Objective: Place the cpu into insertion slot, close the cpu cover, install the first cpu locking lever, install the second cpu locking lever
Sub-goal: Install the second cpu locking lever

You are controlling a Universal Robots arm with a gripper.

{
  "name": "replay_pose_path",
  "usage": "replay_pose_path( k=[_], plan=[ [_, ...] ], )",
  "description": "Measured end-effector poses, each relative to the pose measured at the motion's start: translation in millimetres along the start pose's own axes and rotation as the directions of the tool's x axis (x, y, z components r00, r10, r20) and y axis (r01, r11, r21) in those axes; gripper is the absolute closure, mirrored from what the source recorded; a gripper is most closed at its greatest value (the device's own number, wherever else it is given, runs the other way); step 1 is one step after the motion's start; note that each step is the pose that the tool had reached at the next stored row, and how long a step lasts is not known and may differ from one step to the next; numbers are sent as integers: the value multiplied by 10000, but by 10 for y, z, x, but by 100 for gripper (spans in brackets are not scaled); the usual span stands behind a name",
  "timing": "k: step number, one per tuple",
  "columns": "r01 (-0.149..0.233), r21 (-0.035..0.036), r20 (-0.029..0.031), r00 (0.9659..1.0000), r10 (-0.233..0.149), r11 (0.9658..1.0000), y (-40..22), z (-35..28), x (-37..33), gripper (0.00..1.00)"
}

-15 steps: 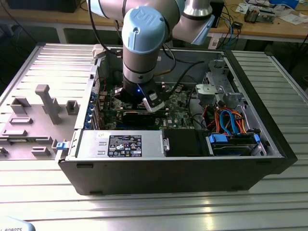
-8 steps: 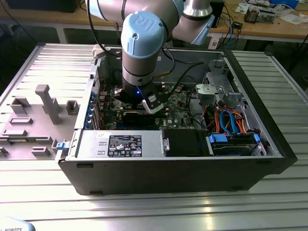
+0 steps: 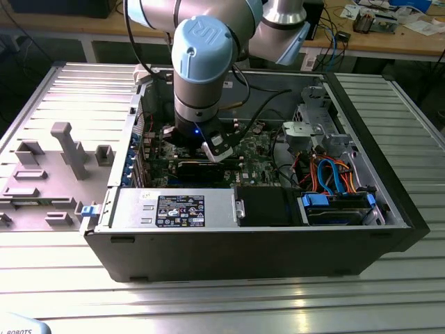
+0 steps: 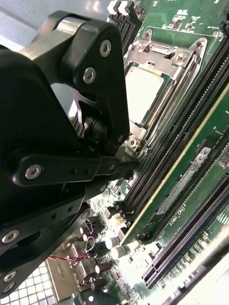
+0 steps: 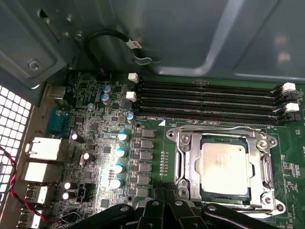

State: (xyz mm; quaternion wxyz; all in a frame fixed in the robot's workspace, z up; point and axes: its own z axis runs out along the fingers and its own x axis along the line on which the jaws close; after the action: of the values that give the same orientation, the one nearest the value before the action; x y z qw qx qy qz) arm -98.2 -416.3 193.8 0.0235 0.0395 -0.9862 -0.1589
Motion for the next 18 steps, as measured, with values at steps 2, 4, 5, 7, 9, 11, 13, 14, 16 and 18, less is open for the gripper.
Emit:
replay_pose_path(
  k=[2, 4, 5, 7, 9, 11, 13, 14, 16, 18],
  plan=[
    [-5, 56, -2, 10000, 5, 10000, 1, 0, 1, 89],
    [-6, 106, -6, 10000, 7, 9999, 0, 0, 2, 89],
    [-7, 114, -7, 10000, 8, 9999, 0, 0, 2, 89],
    [-12, 176, -10, 10000, 12, 9998, 2, -2, 3, 89],
    [-17, 262, -14, 10000, 18, 9997, 3, -8, 3, 89],
    [-19, 320, -18, 10000, 20, 9995, 15, -41, 8, 89],
    [-19, 321, -19, 10000, 19, 9995, 28, -80, 14, 89],
    [-18, 322, -20, 10000, 19, 9995, 34, -100, 16, 89],
    [-21, 321, -18, 10000, 22, 9995, 50, -143, 26, 89],
    [-19, 323, -20, 10000, 20, 9995, 65, -188, 27, 89]
  ],
)
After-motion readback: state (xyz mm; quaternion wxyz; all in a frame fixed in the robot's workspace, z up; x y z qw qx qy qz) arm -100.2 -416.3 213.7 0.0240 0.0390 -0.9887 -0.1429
